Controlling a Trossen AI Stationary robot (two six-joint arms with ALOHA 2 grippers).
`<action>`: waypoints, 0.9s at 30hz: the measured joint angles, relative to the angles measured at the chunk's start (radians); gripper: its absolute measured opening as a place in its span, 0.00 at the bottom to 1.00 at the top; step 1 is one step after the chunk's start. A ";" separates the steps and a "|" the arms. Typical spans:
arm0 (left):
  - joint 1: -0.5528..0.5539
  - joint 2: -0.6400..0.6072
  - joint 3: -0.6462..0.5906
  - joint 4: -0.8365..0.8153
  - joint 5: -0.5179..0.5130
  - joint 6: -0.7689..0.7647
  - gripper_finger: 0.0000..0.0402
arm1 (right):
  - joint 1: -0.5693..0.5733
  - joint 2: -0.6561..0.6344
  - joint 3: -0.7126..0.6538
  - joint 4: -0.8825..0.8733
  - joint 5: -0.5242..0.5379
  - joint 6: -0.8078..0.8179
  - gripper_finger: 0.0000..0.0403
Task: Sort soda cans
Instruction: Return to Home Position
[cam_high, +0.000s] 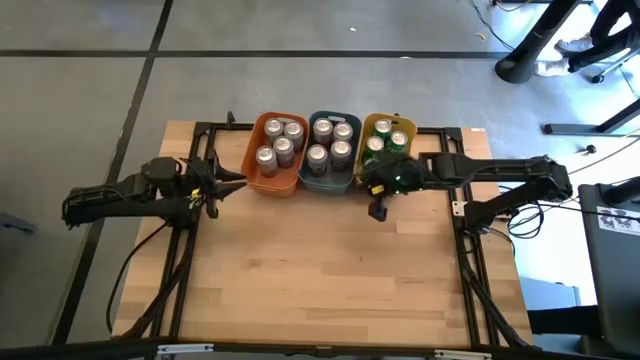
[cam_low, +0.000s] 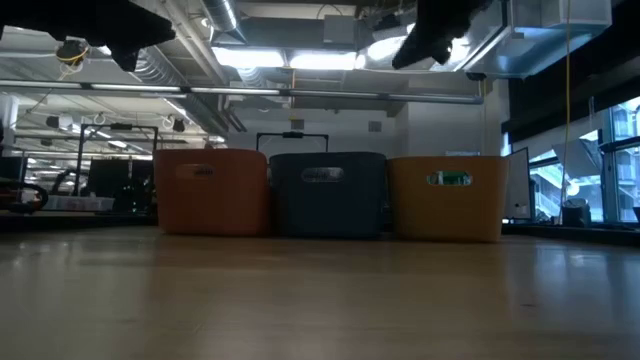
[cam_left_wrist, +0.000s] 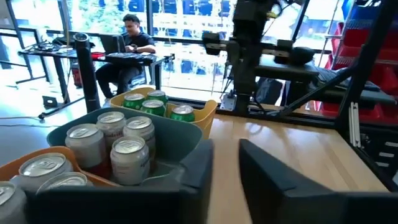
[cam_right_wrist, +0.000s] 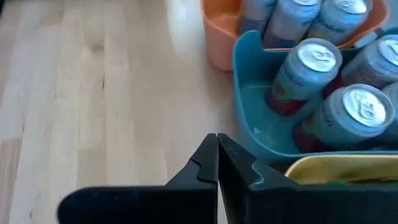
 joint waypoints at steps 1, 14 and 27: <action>0.000 0.000 0.000 -0.001 0.001 0.000 0.14 | -0.013 -0.026 -0.032 0.026 -0.015 -0.001 0.00; 0.002 -0.044 -0.085 0.031 -0.030 -0.028 0.05 | -0.031 -0.600 -0.603 0.505 -0.022 0.063 0.01; -0.001 -0.079 -0.215 0.228 0.039 0.065 0.07 | -0.032 -1.087 -1.003 0.694 0.013 0.040 0.01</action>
